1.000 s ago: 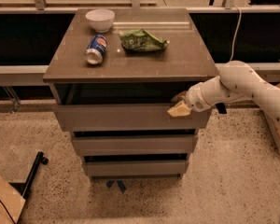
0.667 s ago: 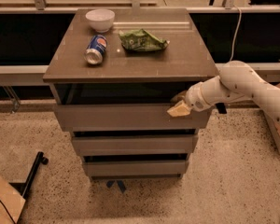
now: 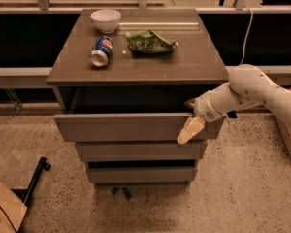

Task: Open top drawer

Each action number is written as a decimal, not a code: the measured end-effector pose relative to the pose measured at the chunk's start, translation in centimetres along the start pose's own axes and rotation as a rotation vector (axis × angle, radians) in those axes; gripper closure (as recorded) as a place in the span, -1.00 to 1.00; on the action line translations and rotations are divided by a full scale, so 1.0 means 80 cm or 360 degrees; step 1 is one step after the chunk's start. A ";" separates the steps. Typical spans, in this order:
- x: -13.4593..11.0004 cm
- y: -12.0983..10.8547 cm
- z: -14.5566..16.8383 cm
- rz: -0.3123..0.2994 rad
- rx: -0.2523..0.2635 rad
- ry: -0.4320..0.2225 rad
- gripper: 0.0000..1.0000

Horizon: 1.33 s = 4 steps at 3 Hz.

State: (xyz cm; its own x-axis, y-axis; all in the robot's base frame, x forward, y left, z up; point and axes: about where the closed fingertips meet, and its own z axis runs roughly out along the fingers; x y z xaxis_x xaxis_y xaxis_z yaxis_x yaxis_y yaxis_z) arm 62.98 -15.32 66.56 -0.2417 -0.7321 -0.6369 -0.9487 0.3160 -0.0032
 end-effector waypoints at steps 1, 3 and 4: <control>0.048 0.060 -0.026 0.0064 -0.0107 0.0206 -1.00; 0.050 0.062 -0.030 0.0070 -0.0116 0.0220 -1.00; 0.034 0.057 -0.023 0.0008 -0.0125 0.0216 -1.00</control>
Offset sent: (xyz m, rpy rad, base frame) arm -0.1924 -0.0855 -0.0112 -0.2625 0.3719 0.0247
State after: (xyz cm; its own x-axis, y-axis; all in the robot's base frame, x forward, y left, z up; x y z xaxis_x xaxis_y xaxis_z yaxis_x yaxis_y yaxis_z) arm 57.59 -16.95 66.23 -0.2670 -0.8071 -0.5266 -0.9591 0.2757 0.0637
